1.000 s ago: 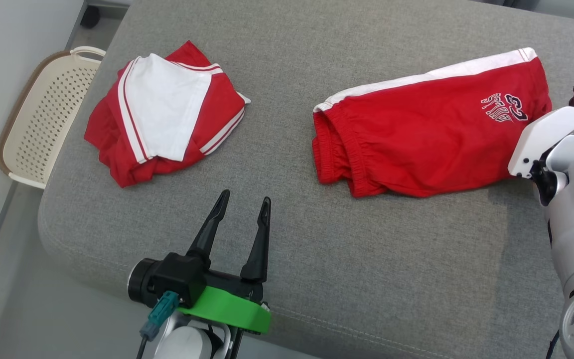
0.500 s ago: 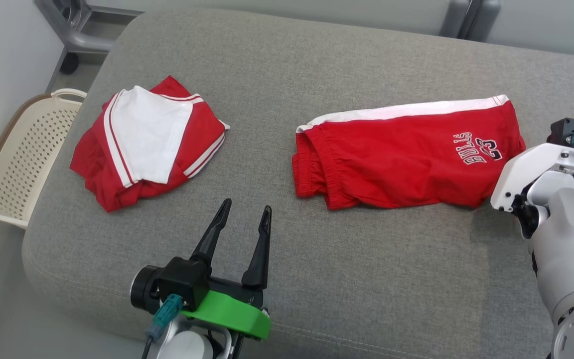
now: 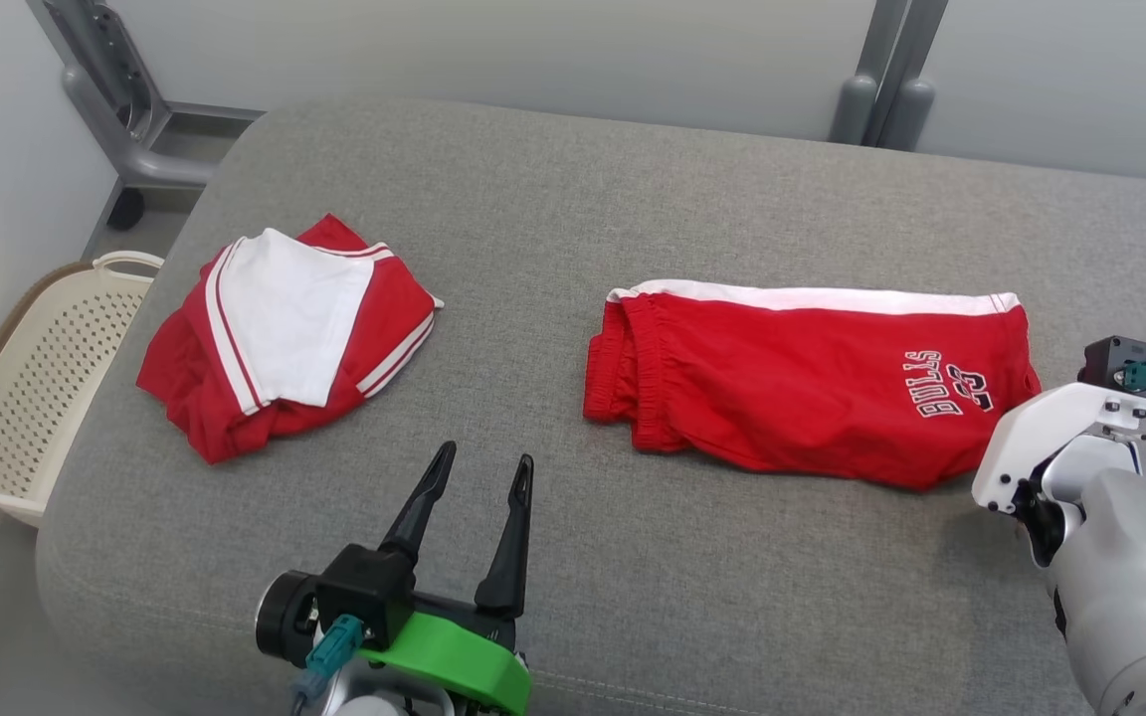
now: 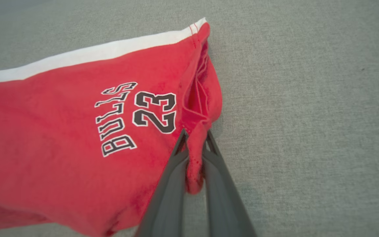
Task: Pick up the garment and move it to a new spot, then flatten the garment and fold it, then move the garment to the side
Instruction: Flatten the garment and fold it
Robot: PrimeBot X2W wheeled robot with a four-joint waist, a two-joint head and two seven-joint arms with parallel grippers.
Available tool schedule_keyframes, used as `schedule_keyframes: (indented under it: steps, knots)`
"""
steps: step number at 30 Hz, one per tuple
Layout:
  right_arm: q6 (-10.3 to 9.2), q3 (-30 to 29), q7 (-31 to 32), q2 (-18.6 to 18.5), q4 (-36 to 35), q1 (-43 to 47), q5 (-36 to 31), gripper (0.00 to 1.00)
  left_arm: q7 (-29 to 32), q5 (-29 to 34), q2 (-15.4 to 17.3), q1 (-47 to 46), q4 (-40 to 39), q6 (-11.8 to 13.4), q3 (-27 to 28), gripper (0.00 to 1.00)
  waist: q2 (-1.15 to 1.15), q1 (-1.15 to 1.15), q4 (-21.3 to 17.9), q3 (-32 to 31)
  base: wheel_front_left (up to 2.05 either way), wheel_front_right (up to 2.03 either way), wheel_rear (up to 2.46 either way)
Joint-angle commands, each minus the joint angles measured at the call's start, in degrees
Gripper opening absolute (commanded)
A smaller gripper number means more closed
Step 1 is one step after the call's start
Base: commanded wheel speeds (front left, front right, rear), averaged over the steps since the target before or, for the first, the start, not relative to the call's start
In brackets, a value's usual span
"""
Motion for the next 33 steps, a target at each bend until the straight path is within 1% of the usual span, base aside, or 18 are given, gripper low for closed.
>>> schedule_keyframes:
  steps: [1, 2, 5, 10, 13, 15, 19, 22, 25, 27, 31, 32, 33]
  knots:
    - [-0.07, 0.2, -0.2, -0.2, -0.2, 1.1, 0.3, 0.01, 0.2, -0.5, 0.4, 0.9, -0.1, 0.2, -0.1, 1.0, 0.0, 0.0, -0.5, -0.9, 0.0, 0.0, 0.0]
    - [-0.07, 0.3, -0.2, 0.1, -0.2, 1.5, 0.5, 1.0, 0.3, -0.5, 0.6, 1.0, -0.3, 0.2, -0.2, 1.0, 0.0, 0.0, -0.7, -1.1, 0.0, 0.0, 0.0]
    - [-0.07, 0.8, 0.2, 0.5, -0.3, 3.0, 0.3, 1.0, 0.6, -0.3, 0.8, 1.3, -0.5, 0.4, -0.4, 1.0, 0.0, 0.0, -1.1, -1.8, 0.0, 0.0, 0.0]
    - [-0.07, 1.3, -2.7, 1.0, -2.4, 6.2, -0.9, 1.0, 0.9, -0.3, 1.1, 2.2, -0.2, 1.0, -0.6, 1.0, 0.0, 0.0, -1.9, -3.8, 0.0, 0.0, 0.0]
    - [-0.07, 1.8, -7.6, 2.3, -4.6, 7.7, -0.2, 1.0, 1.9, -0.6, 1.5, 3.3, 0.4, 2.7, 0.2, 1.0, 0.0, 0.0, -2.8, -5.1, 0.0, 0.0, 0.0]
    - [-0.08, 2.9, -11.7, 3.4, -5.9, 8.4, 1.7, 1.0, 2.6, -0.1, 1.8, 3.6, 0.5, 4.1, 0.7, 1.0, 0.0, 0.0, -3.4, -5.6, 0.0, 0.0, 0.0]
    - [-0.07, 8.6, -15.4, 4.9, -9.1, 10.4, 3.9, 1.0, 3.6, -0.9, 2.2, 4.8, 0.8, 7.0, 2.8, 1.0, 0.0, 0.0, -4.9, -6.7, 0.0, 0.0, 0.0]
    - [-0.07, 14.2, -16.1, 5.3, -14.2, 13.1, 6.2, 1.0, 3.3, -1.2, 3.1, 5.6, 1.2, 8.3, 4.4, 1.0, 0.0, 0.0, -6.2, -7.5, 0.0, 0.0, 0.0]
    - [-0.07, 20.0, -16.1, 5.5, -23.9, 17.8, 9.4, 1.0, 2.4, -0.6, 4.1, 5.9, 1.8, 9.1, 5.4, 1.0, 0.0, 0.0, -7.3, -8.0, 0.0, 0.0, 0.0]
    - [-0.07, 23.5, -16.1, 5.5, -30.4, 21.4, 12.5, 1.0, 1.9, -1.2, 4.8, 6.4, 2.3, 9.1, 6.2, 1.0, 0.0, 0.0, -8.0, -8.3, 0.0, 0.0, 0.0]
    - [-0.07, 27.8, -16.1, 5.5, -41.5, 28.1, 15.6, 1.0, 0.9, -1.6, 6.1, 6.9, 3.4, 9.1, 7.6, 1.0, 0.0, 0.0, -9.3, -8.6, 0.0, 0.0, 0.0]
    - [-0.07, 27.8, -16.1, 5.5, -41.5, 28.1, 15.6, 1.0, 0.9, -1.6, 6.1, 6.9, 3.4, 9.1, 7.6, 1.0, 0.0, 0.0, -9.3, -8.6, 0.0, 0.0, 0.0]
    - [-0.07, 28.2, -16.1, 5.5, -43.4, 29.5, 16.2, 1.0, 0.6, -1.8, 6.3, 7.1, 3.6, 9.1, 8.0, 1.0, 0.0, 0.0, -9.6, -8.6, 0.0, 0.0, 0.0]
